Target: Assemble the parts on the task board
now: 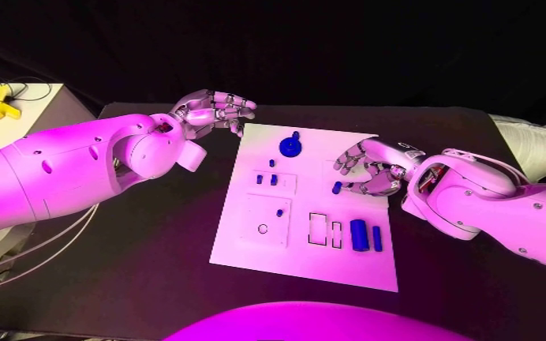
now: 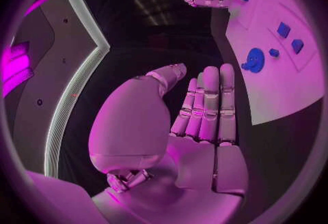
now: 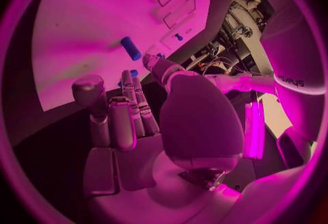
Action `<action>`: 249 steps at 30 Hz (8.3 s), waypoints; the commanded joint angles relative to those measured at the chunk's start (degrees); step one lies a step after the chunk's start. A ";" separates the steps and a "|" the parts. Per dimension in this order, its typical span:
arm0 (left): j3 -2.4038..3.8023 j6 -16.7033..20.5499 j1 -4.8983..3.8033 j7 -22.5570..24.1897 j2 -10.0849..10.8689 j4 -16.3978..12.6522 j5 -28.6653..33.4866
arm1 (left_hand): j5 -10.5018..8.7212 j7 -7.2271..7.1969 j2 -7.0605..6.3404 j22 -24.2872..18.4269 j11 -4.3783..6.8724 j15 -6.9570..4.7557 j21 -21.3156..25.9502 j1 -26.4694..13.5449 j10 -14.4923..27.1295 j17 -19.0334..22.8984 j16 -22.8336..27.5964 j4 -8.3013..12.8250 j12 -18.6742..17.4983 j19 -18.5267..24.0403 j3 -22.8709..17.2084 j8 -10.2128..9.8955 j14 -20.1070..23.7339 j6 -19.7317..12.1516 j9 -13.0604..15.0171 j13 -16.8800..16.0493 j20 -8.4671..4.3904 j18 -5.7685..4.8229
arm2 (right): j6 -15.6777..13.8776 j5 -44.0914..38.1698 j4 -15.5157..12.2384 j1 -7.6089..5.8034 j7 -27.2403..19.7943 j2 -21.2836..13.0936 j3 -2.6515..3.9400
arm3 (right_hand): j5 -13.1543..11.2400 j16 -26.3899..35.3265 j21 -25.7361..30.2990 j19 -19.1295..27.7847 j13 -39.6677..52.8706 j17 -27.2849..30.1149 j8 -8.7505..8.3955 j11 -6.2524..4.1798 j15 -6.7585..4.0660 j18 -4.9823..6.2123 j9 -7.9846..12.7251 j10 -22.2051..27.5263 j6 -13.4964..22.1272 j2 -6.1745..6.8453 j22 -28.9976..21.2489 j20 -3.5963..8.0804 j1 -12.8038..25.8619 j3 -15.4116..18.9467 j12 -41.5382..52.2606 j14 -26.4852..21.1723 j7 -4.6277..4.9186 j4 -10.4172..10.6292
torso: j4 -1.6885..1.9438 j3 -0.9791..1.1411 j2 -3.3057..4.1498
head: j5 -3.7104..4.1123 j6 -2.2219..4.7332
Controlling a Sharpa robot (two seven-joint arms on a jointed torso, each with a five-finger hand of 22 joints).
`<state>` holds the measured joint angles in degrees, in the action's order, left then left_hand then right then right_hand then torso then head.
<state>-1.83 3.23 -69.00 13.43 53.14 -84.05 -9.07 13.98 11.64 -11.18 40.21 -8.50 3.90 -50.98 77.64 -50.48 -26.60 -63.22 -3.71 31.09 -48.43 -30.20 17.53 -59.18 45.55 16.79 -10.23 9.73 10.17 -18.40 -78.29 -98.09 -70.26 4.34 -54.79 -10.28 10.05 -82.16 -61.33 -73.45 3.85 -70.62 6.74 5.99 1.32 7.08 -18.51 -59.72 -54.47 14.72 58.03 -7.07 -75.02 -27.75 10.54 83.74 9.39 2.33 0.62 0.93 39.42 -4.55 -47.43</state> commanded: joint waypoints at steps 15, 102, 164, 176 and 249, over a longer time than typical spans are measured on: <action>-0.03 -1.40 0.05 0.73 0.11 -0.10 -0.25 | -0.22 0.93 -0.03 -0.07 0.03 0.25 0.38 0.49 0.49 -0.05 -0.22 0.10 0.33 -0.38 0.37 0.23 0.11 -0.51 -0.01 -0.09 -0.05 0.31 | 4.29 -11.27 1.20 0.82 3.94 1.89 -0.13 | -0.42 0.11 -0.12 -0.64 0.42 -0.23 0.54 -0.43 -0.41 -0.06 -0.27 -1.97 -1.34 -1.75 0.80 0.27 -2.00 3.68 1.59 2.00 -0.35 1.73 | 0.06 -0.09 0.03 | 0.37 -0.14; -0.03 -1.90 0.06 0.32 -0.61 0.32 -0.43 | -0.19 0.95 0.16 -0.09 0.03 0.25 0.38 0.54 0.68 -0.13 -0.43 0.06 0.69 -0.50 0.44 0.55 -0.02 -0.68 0.01 -0.16 -0.03 0.34 | -4.56 -7.93 -7.92 2.20 6.25 11.76 0.56 | -2.33 -2.14 -6.13 -4.48 0.62 -4.63 5.21 -2.64 -2.30 -1.46 -3.45 -12.36 -7.94 -4.12 8.53 2.13 -3.00 -6.92 -1.52 3.28 -2.17 2.21 | 0.18 -0.14 -0.01 | -0.49 -1.09; -0.04 -2.19 0.05 -0.07 -0.69 0.22 -0.43 | -0.18 0.95 0.18 -0.09 0.01 0.26 0.37 0.61 0.91 -0.18 -0.54 0.09 0.99 -0.59 0.52 0.83 -0.03 -0.86 0.02 -0.20 -0.02 0.34 | -0.29 -17.34 -0.03 9.18 8.83 19.78 -0.64 | -2.28 -2.03 -5.50 -4.06 0.61 -4.38 5.26 -2.49 -2.17 -1.32 -3.74 -12.46 -7.46 -3.33 8.11 2.01 -2.07 -7.00 -2.20 3.18 -2.01 1.93 | 0.04 -0.07 -0.01 | -3.01 -2.57; -0.04 -2.21 0.05 -0.12 -0.72 0.25 -0.43 | -0.18 0.96 0.20 -0.11 0.00 0.28 0.41 0.56 1.08 -0.20 -0.58 0.02 1.21 -0.62 0.60 1.05 0.01 -0.99 0.03 -0.23 -0.01 0.34 | 0.42 -17.43 0.14 9.22 8.28 20.14 -0.89 | -2.85 -1.69 -4.35 -3.37 0.49 -3.61 4.89 -2.20 -1.96 -1.08 -3.71 -11.90 -6.56 -2.85 7.14 1.87 -1.51 -7.22 -3.00 2.96 -1.71 1.80 | 0.09 -0.08 -0.01 | -2.89 -2.57; -0.14 -2.35 1.11 1.72 -1.53 0.22 -1.71 | -0.17 0.98 0.19 -0.16 -0.06 0.34 0.50 0.46 1.49 -0.20 -0.58 -0.09 1.39 -0.59 0.71 1.33 0.15 -1.21 0.03 -0.21 0.03 0.32 | 0.18 10.89 -12.45 3.10 14.48 -15.05 -1.65 | -0.90 -7.49 -13.02 -9.23 81.18 -18.21 14.61 -4.24 -3.42 -3.32 -8.09 -26.66 -0.78 -3.24 18.73 3.10 3.08 16.80 76.71 6.00 -3.30 14.30 | -0.40 -0.34 -0.57 | 7.36 -0.22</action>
<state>-2.00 1.65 -67.94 14.07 51.76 -83.75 -10.37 13.98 11.64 -11.18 40.10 -8.50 3.90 -50.75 77.64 -49.24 -26.75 -63.44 -3.72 32.16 -48.84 -29.88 18.53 -59.18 44.73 16.79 -10.37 9.74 10.16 -18.53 -63.40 -110.19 -67.31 15.74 -69.71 -11.91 9.01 -89.48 -74.19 -82.22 74.95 -74.95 21.07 2.00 -1.67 4.37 -26.58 -83.80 -55.15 11.29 74.95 -3.90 -72.36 -11.06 87.03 84.02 6.46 16.64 0.23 0.59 38.89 2.53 -47.59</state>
